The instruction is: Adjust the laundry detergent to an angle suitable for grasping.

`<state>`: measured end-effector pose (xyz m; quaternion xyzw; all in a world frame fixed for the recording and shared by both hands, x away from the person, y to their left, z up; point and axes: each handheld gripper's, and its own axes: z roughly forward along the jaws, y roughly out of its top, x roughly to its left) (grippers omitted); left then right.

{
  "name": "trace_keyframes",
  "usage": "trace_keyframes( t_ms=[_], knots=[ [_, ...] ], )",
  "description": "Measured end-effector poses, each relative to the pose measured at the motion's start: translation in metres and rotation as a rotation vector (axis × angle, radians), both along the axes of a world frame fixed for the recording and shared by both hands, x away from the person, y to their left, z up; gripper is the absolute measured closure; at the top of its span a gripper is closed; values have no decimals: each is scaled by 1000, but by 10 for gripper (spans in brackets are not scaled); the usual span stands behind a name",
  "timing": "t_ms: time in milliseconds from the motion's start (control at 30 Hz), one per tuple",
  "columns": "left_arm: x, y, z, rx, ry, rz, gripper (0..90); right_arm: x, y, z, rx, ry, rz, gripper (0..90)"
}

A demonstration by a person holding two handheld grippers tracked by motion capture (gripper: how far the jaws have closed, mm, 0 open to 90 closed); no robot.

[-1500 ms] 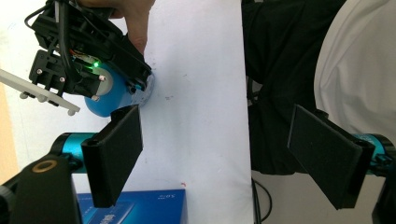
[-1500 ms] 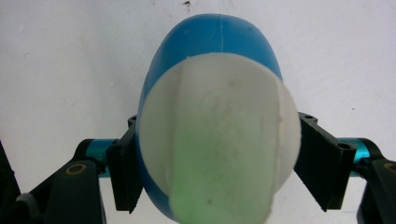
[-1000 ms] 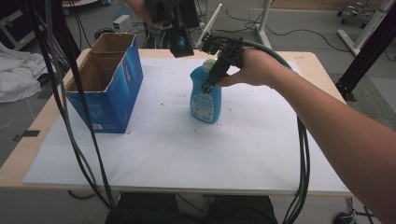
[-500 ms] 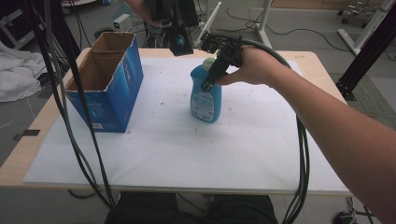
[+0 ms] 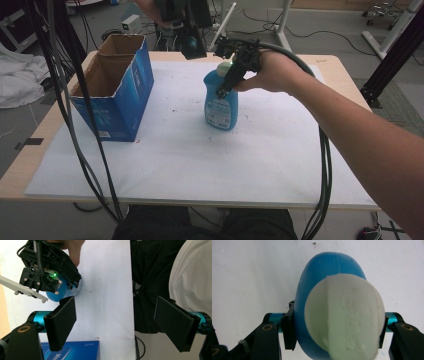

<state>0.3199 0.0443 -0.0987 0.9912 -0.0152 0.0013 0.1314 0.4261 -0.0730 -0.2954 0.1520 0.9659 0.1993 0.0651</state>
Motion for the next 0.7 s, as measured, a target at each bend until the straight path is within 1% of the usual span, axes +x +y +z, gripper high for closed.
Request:
trace_keyframes(
  t_ms=[100, 167, 233, 300, 400, 467, 500, 633, 700],
  knots=[
    [0, 2, 0, 0, 0, 3, 181, 0, -3, 8, 46, -12, 16, 383],
    [0, 3, 0, -4, 1, 7, 182, -1, -6, 14, 58, 2, 39, 384],
    [0, 4, 1, 0, 1, 6, 181, -3, -7, 20, 58, 12, 77, 384],
    [0, 4, 1, 0, 1, 5, 181, -7, -8, 25, 63, 11, 124, 384],
    [-1, 4, 1, 2, 1, 4, 182, -14, -6, 30, 57, 19, 169, 384],
    [-2, 4, 1, 3, 2, 0, 181, -20, -4, 32, 49, 14, 208, 383],
    [-3, 4, 1, 5, 3, 1, 182, -23, -3, 34, 36, 15, 229, 383],
    [-4, 5, 1, 6, 2, 1, 181, -34, 1, 35, 45, 21, 298, 383],
    [-4, 5, 1, 8, 1, -2, 181, -39, 2, 36, 47, 14, 318, 383]
  ],
)
